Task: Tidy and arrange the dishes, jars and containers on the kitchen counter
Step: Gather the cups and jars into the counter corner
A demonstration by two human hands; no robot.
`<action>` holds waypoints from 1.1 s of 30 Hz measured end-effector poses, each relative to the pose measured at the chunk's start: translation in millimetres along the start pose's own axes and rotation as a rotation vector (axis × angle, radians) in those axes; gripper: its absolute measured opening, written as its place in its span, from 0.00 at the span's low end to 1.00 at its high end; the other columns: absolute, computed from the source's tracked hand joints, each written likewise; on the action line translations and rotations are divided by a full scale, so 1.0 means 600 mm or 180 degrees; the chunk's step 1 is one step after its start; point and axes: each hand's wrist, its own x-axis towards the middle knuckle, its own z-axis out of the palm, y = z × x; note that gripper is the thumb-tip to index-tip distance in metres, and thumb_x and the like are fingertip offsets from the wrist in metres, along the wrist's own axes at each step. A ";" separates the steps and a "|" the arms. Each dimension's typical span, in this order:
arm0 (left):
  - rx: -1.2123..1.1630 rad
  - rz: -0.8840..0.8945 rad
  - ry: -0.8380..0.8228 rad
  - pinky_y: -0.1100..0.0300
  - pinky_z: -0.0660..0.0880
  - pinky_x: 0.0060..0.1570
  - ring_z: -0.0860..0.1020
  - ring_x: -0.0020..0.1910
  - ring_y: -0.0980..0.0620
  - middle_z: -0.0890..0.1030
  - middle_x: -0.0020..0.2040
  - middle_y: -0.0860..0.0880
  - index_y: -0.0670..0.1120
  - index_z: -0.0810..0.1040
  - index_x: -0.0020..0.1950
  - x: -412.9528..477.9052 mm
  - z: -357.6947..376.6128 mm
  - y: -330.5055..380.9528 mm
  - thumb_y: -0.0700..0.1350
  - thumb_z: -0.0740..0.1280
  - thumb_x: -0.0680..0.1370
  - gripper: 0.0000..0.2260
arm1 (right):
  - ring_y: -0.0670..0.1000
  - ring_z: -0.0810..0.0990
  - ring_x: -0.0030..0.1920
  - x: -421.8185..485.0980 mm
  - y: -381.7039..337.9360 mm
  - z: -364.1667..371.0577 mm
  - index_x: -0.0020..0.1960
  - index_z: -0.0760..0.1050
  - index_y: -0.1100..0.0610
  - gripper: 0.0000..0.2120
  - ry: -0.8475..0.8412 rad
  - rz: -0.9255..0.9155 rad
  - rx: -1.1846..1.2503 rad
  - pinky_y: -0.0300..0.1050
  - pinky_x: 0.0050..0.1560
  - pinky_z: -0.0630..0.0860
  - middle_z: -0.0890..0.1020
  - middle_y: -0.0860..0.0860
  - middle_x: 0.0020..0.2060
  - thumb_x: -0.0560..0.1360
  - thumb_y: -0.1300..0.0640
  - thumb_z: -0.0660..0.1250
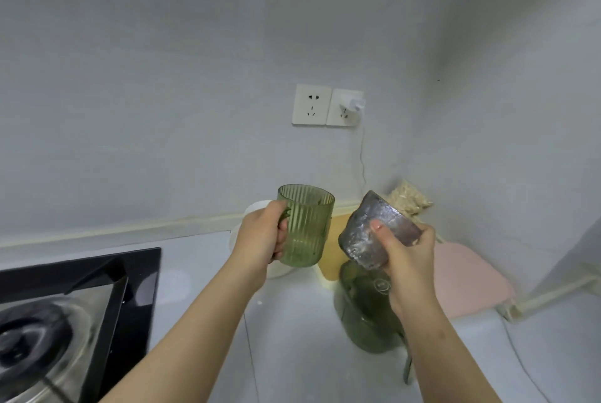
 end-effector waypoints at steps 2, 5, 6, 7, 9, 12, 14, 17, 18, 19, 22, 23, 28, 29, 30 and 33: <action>-0.0008 -0.0021 0.0106 0.61 0.57 0.27 0.57 0.24 0.52 0.61 0.23 0.51 0.47 0.62 0.29 0.018 0.030 -0.002 0.47 0.59 0.77 0.17 | 0.53 0.80 0.48 0.041 0.002 -0.016 0.45 0.68 0.51 0.16 -0.0069 -0.0010 -0.0097 0.62 0.58 0.75 0.80 0.50 0.44 0.68 0.60 0.74; 0.0009 -0.0106 0.0100 0.61 0.59 0.27 0.59 0.23 0.52 0.63 0.22 0.52 0.47 0.63 0.28 0.041 0.064 -0.005 0.47 0.58 0.78 0.18 | 0.54 0.81 0.49 0.088 0.012 -0.031 0.43 0.71 0.50 0.14 -0.0162 0.0052 -0.0154 0.63 0.56 0.76 0.81 0.49 0.44 0.67 0.57 0.76; 0.0029 -0.0118 0.0067 0.61 0.59 0.27 0.60 0.23 0.52 0.64 0.22 0.51 0.47 0.63 0.28 0.053 0.077 -0.004 0.47 0.57 0.78 0.18 | 0.54 0.81 0.49 0.107 0.016 -0.037 0.43 0.72 0.50 0.13 -0.0178 0.0076 -0.0131 0.63 0.56 0.76 0.81 0.49 0.44 0.67 0.57 0.76; 0.0070 -0.0119 0.0041 0.61 0.59 0.28 0.61 0.23 0.52 0.64 0.22 0.51 0.47 0.64 0.28 0.064 0.088 -0.004 0.47 0.57 0.78 0.18 | 0.54 0.81 0.49 0.123 0.020 -0.042 0.43 0.73 0.50 0.13 -0.0166 0.0091 -0.0147 0.62 0.56 0.76 0.82 0.49 0.44 0.66 0.56 0.77; 0.0203 -0.0123 -0.0004 0.63 0.60 0.25 0.63 0.24 0.52 0.66 0.24 0.50 0.46 0.65 0.29 0.091 0.111 -0.006 0.47 0.55 0.79 0.18 | 0.54 0.82 0.49 0.153 0.027 -0.050 0.42 0.73 0.50 0.14 -0.0137 0.0109 -0.0271 0.61 0.55 0.77 0.82 0.49 0.44 0.64 0.53 0.77; 0.0338 -0.0118 -0.0128 0.68 0.63 0.19 0.65 0.25 0.52 0.67 0.26 0.49 0.46 0.65 0.31 0.128 0.145 -0.005 0.46 0.53 0.81 0.18 | 0.54 0.81 0.49 0.194 0.038 -0.062 0.42 0.73 0.50 0.13 -0.0016 0.0144 -0.0479 0.59 0.55 0.78 0.81 0.48 0.44 0.65 0.52 0.77; 0.0339 -0.0167 -0.0188 0.70 0.64 0.19 0.66 0.26 0.52 0.67 0.26 0.48 0.45 0.65 0.31 0.159 0.172 -0.009 0.44 0.53 0.81 0.18 | 0.55 0.81 0.49 0.226 0.044 -0.068 0.41 0.73 0.50 0.13 0.0073 0.0177 -0.0594 0.59 0.55 0.78 0.81 0.50 0.44 0.65 0.52 0.77; 0.0412 -0.0306 -0.0261 0.72 0.64 0.18 0.68 0.27 0.52 0.70 0.28 0.48 0.45 0.66 0.31 0.197 0.201 -0.022 0.45 0.52 0.81 0.18 | 0.54 0.81 0.48 0.258 0.055 -0.077 0.41 0.74 0.50 0.13 0.0187 0.0154 -0.0801 0.56 0.55 0.77 0.81 0.49 0.43 0.64 0.51 0.77; 0.0438 -0.0352 -0.0266 0.73 0.63 0.18 0.69 0.27 0.53 0.71 0.29 0.48 0.45 0.67 0.32 0.210 0.210 -0.028 0.45 0.52 0.81 0.18 | 0.53 0.80 0.48 0.269 0.059 -0.080 0.43 0.75 0.51 0.13 0.0214 0.0158 -0.0851 0.53 0.55 0.77 0.80 0.48 0.43 0.65 0.52 0.77; 0.0453 -0.0388 -0.0248 0.73 0.63 0.17 0.69 0.28 0.53 0.73 0.28 0.48 0.45 0.68 0.33 0.221 0.217 -0.036 0.46 0.52 0.82 0.18 | 0.53 0.79 0.47 0.276 0.061 -0.083 0.45 0.75 0.51 0.13 0.0239 0.0157 -0.0917 0.50 0.53 0.77 0.80 0.48 0.43 0.65 0.52 0.77; 0.0497 -0.0513 -0.0204 0.72 0.63 0.16 0.71 0.30 0.54 0.77 0.26 0.49 0.44 0.70 0.35 0.256 0.239 -0.062 0.46 0.52 0.83 0.18 | 0.52 0.76 0.46 0.307 0.073 -0.095 0.48 0.74 0.55 0.15 0.0287 0.0137 -0.1146 0.45 0.47 0.73 0.77 0.48 0.41 0.67 0.53 0.76; 0.0525 -0.0573 -0.0219 0.71 0.66 0.19 0.72 0.31 0.55 0.77 0.29 0.49 0.44 0.70 0.36 0.266 0.246 -0.071 0.46 0.52 0.83 0.18 | 0.52 0.75 0.46 0.315 0.077 -0.097 0.49 0.73 0.55 0.16 0.0292 0.0143 -0.1225 0.45 0.47 0.73 0.77 0.48 0.42 0.67 0.52 0.76; 0.0579 -0.1061 -0.0227 0.59 0.66 0.45 0.72 0.44 0.49 0.76 0.38 0.48 0.46 0.71 0.34 0.307 0.273 -0.123 0.44 0.53 0.82 0.17 | 0.53 0.76 0.49 0.347 0.117 -0.103 0.48 0.74 0.53 0.17 0.0268 0.0213 -0.1536 0.52 0.54 0.75 0.78 0.50 0.46 0.66 0.50 0.76; 0.0577 -0.1126 -0.0183 0.57 0.65 0.48 0.71 0.47 0.48 0.75 0.40 0.47 0.46 0.71 0.34 0.311 0.276 -0.131 0.44 0.54 0.82 0.18 | 0.53 0.76 0.49 0.348 0.122 -0.103 0.49 0.74 0.53 0.17 0.0267 0.0213 -0.1590 0.54 0.54 0.75 0.78 0.50 0.46 0.66 0.49 0.76; 0.0539 -0.1172 -0.0137 0.57 0.65 0.50 0.71 0.48 0.48 0.75 0.41 0.47 0.46 0.71 0.33 0.317 0.278 -0.139 0.44 0.54 0.82 0.18 | 0.54 0.76 0.50 0.354 0.129 -0.103 0.51 0.74 0.54 0.19 0.0250 0.0209 -0.1671 0.54 0.54 0.75 0.78 0.51 0.47 0.66 0.48 0.76; 0.0409 -0.1317 -0.0075 0.58 0.65 0.49 0.71 0.43 0.50 0.73 0.38 0.48 0.46 0.72 0.35 0.325 0.284 -0.152 0.45 0.55 0.82 0.16 | 0.54 0.76 0.51 0.365 0.141 -0.097 0.55 0.74 0.57 0.23 0.0214 0.0175 -0.1933 0.50 0.51 0.74 0.78 0.51 0.48 0.67 0.46 0.75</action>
